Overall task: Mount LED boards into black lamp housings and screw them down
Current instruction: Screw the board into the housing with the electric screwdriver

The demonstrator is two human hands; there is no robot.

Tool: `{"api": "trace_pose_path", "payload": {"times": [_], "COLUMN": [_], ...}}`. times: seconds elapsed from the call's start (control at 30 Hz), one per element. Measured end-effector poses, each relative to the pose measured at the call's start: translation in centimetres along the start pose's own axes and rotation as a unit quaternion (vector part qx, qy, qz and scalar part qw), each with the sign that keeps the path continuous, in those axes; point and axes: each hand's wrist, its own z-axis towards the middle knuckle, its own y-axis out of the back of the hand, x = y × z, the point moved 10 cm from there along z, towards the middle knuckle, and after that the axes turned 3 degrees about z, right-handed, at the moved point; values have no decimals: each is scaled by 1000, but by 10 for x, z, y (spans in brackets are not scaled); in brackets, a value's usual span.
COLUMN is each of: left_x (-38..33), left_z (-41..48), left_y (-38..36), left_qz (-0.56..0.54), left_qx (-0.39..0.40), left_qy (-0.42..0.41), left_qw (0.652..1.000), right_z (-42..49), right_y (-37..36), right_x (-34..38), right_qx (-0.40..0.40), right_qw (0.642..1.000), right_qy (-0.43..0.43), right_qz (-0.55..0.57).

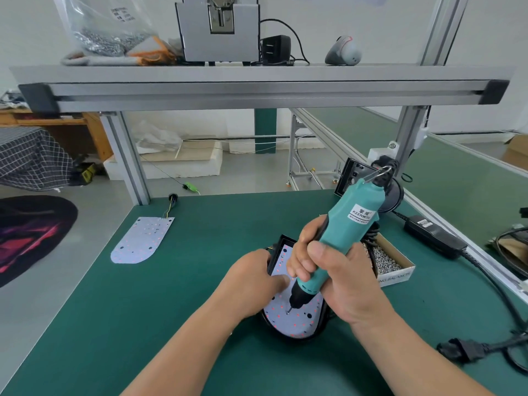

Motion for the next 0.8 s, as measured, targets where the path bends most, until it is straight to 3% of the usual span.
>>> {"api": "trace_pose_path", "payload": {"times": [0.33,0.57,0.8], "left_x": [-2,0,2], "left_z": [1,1,0], "left_y": [-2,0,0], "left_qz": [-8,-16,-27], "left_qx": [4,-7,-10], "left_qy": [-3,-4,-1], "left_qw": [1000,1000,1000], "right_z": [1,1,1], "right_y": [-7,8,17], "right_x": [-1,1,9], "right_qx": [35,-8,-41], "right_qw": [999,999,999], "right_qy": [-26,-23,16], "right_qz": [0,38,-10]}}
